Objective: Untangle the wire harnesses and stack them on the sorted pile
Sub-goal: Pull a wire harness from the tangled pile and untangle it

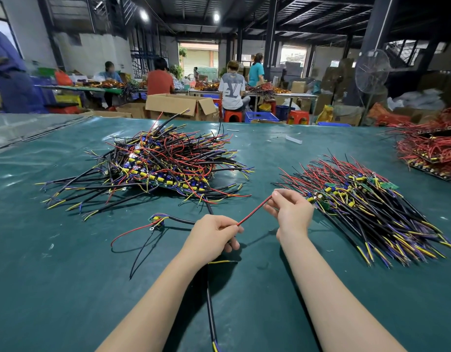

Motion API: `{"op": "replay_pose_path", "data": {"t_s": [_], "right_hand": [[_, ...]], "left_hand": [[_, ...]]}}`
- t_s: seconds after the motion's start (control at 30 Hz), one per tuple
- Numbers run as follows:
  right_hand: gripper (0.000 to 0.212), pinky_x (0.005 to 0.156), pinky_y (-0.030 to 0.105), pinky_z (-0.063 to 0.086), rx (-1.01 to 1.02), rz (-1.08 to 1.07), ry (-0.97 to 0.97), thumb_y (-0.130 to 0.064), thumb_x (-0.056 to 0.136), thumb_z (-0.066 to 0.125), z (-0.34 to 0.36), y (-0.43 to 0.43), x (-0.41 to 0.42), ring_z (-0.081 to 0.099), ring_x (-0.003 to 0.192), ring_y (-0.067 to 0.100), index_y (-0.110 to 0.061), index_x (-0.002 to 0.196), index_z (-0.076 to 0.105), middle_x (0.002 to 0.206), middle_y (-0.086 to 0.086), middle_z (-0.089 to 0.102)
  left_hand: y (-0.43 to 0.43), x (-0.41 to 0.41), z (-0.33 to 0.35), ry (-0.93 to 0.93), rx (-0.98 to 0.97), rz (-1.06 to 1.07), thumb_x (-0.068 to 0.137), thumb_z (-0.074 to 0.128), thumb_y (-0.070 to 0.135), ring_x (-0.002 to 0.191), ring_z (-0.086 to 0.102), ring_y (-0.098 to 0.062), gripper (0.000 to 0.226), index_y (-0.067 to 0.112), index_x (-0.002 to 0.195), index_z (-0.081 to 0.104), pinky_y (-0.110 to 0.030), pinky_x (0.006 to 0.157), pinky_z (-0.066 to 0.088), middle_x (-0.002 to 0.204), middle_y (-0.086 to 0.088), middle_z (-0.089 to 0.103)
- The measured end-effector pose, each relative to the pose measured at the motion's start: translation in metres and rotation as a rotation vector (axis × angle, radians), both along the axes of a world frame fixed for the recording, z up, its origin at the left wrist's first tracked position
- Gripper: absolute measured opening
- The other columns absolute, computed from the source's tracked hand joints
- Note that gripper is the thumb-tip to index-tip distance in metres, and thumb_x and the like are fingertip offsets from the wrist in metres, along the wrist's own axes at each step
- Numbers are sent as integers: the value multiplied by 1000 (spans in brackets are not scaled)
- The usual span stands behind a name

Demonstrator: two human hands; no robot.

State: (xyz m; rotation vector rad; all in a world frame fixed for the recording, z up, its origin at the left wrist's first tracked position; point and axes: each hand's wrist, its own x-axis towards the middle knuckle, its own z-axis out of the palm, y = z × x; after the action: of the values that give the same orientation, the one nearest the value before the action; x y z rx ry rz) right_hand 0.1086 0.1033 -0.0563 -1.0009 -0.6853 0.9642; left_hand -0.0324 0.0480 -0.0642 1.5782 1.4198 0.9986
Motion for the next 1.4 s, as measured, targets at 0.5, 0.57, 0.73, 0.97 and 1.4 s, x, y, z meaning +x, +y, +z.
{"op": "replay_pose_path", "data": {"t_s": [0.5, 0.57, 0.73, 0.97, 1.4], "right_hand": [[23, 45, 16, 50, -14, 69, 84, 5, 85, 59, 3, -2, 1, 58, 51, 6, -11, 68, 57, 65, 3, 57], [24, 44, 17, 50, -27, 72, 131, 4, 86, 58, 4, -2, 2, 57, 51, 8, -12, 67, 56, 62, 3, 57], [23, 40, 17, 49, -111, 105, 294, 4, 86, 55, 10, 0, 9, 54, 39, 8, -8, 66, 53, 39, -4, 54], [18, 38, 16, 48, -216, 217, 510, 2, 86, 57, 8, -1, 14, 54, 31, 7, -1, 69, 54, 36, 1, 55], [21, 42, 18, 51, -38, 175, 378, -7, 90, 56, 3, 3, 2, 59, 39, 8, -6, 70, 53, 42, -1, 59]], "left_hand": [[2, -3, -2, 11, -5, -1, 90, 50, 10, 40, 48, 0, 24, 22, 75, 64, -10, 40, 32, 46, 9, 59], [2, -3, -1, 7, -8, -7, 91, 50, 10, 40, 48, -1, 24, 22, 76, 63, -10, 40, 32, 47, 9, 59], [2, -1, -1, -10, -9, -34, 91, 50, 11, 42, 49, -1, 24, 23, 76, 64, -10, 40, 32, 48, 9, 60], [1, -1, -2, -27, -7, -39, 91, 50, 10, 42, 49, -3, 24, 22, 76, 64, -10, 40, 33, 47, 9, 59], [3, -8, -4, -86, -35, -12, 92, 48, 9, 41, 48, -2, 24, 21, 77, 64, -12, 40, 34, 47, 9, 60]]}}
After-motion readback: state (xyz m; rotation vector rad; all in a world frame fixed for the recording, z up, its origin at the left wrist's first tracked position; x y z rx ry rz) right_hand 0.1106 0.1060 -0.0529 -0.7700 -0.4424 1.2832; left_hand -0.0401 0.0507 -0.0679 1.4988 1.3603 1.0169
